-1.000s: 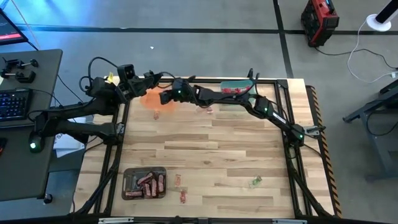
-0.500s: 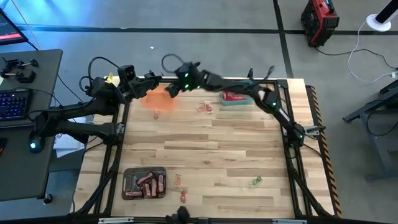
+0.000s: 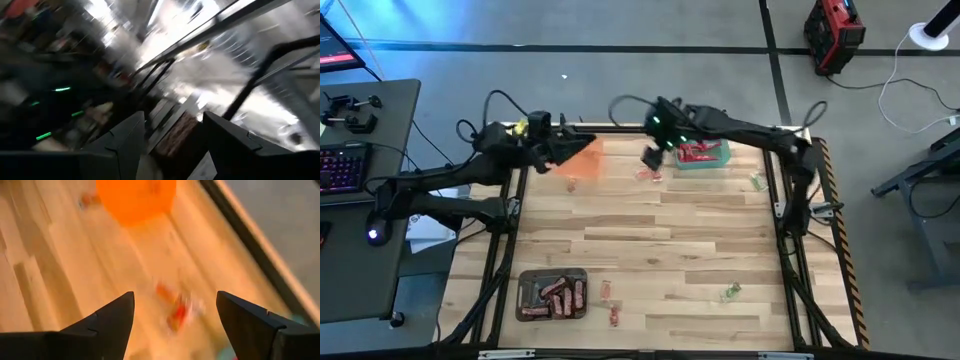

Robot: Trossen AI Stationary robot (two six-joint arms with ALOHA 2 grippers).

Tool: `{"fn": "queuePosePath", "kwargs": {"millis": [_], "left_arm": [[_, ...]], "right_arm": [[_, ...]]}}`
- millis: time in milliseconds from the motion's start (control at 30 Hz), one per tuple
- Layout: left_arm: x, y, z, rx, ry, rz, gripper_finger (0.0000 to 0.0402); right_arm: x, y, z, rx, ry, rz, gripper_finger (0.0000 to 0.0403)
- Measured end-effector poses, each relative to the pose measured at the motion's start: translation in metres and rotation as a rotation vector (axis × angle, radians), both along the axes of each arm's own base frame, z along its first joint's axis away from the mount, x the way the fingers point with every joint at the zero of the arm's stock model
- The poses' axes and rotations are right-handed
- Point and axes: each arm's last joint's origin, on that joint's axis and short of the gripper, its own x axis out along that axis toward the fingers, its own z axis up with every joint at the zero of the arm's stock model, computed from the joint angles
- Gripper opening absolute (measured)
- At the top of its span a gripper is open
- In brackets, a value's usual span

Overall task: Sort candy by brand, put in halloween buckets
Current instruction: Put the orange gummy into the orange bin

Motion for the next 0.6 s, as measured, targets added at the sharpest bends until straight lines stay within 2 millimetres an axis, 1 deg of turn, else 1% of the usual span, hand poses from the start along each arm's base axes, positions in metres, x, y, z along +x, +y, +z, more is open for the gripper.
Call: {"fn": "queuePosePath", "kwargs": {"millis": [33,100,167,233,300,400,433,467,600], "left_arm": [[0.003,0.000,-0.005,-0.009,0.061,0.004,0.0193],[0.012,-0.002,-0.023,-0.039,0.267,0.003,0.0193],[0.021,-0.003,-0.046,-0.059,0.548,0.016,0.0193],[0.024,0.000,-0.066,-0.086,0.829,0.060,0.0193],[0.020,0.007,-0.077,-0.102,1.054,0.167,0.0193],[0.004,0.012,-0.105,-0.135,1.390,0.350,0.0193],[-0.001,0.012,-0.114,-0.153,1.474,0.404,0.0193],[-0.005,0.011,-0.122,-0.172,1.517,0.433,0.0193],[-0.014,0.014,-0.156,-0.257,1.553,0.493,0.0193]], "right_arm": [[-0.011,0.006,-0.005,0.012,0.000,-0.024,0.0275],[-0.034,0.021,-0.015,0.040,-0.022,-0.077,0.0275],[-0.058,0.036,-0.024,0.072,-0.051,-0.143,0.0275],[-0.081,0.052,-0.034,0.104,-0.075,-0.223,0.0275],[-0.103,0.069,-0.041,0.152,-0.095,-0.290,0.0275],[-0.130,0.092,-0.047,0.202,-0.137,-0.369,0.0275],[-0.137,0.099,-0.049,0.211,-0.150,-0.393,0.0275],[-0.144,0.105,-0.051,0.218,-0.169,-0.418,0.0275],[-0.159,0.121,-0.057,0.229,-0.265,-0.497,0.0275]]}}
